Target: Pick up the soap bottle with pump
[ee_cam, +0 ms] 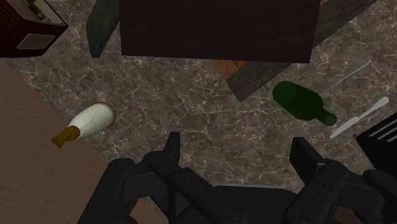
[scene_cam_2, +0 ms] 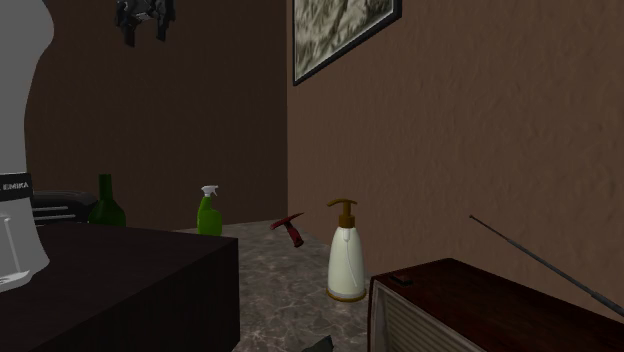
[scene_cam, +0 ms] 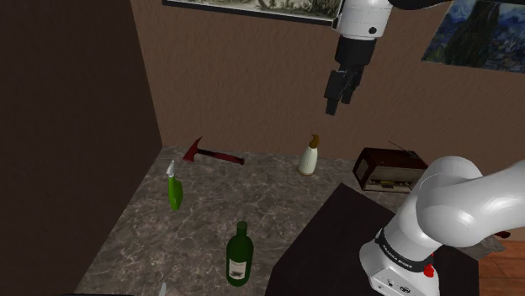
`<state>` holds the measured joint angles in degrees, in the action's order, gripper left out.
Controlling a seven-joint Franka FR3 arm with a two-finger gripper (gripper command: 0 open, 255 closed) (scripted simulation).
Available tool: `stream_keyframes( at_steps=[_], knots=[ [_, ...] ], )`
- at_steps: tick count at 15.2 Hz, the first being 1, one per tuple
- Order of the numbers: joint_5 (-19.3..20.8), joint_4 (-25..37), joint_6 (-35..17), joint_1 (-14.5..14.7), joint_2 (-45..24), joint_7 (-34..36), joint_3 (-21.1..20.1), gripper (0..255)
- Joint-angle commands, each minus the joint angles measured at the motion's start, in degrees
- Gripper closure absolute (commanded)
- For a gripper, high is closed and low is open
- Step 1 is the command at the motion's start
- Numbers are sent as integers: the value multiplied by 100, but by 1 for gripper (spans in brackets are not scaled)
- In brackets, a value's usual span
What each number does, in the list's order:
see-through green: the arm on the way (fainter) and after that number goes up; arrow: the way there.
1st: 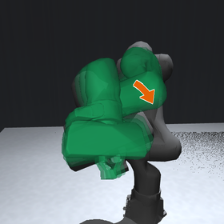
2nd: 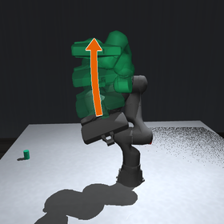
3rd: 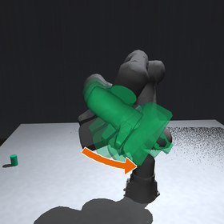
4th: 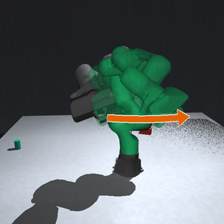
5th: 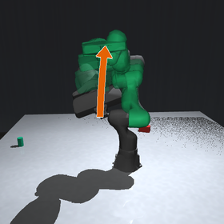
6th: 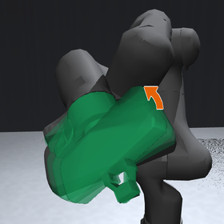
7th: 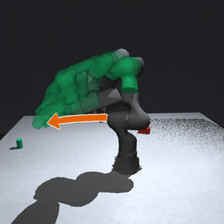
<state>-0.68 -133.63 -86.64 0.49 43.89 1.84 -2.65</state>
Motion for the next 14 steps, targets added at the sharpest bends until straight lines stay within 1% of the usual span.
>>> stream_keyframes(
  at_steps=[1, 8, 14],
  knots=[
    [0, 0, 0, 0, 0, 0, 0, 0],
    [413, -499, -1018, -290, -490, -628, 648, 0],
    [679, -647, -1928, -517, -1212, -1148, 1213, 0]
  ],
)
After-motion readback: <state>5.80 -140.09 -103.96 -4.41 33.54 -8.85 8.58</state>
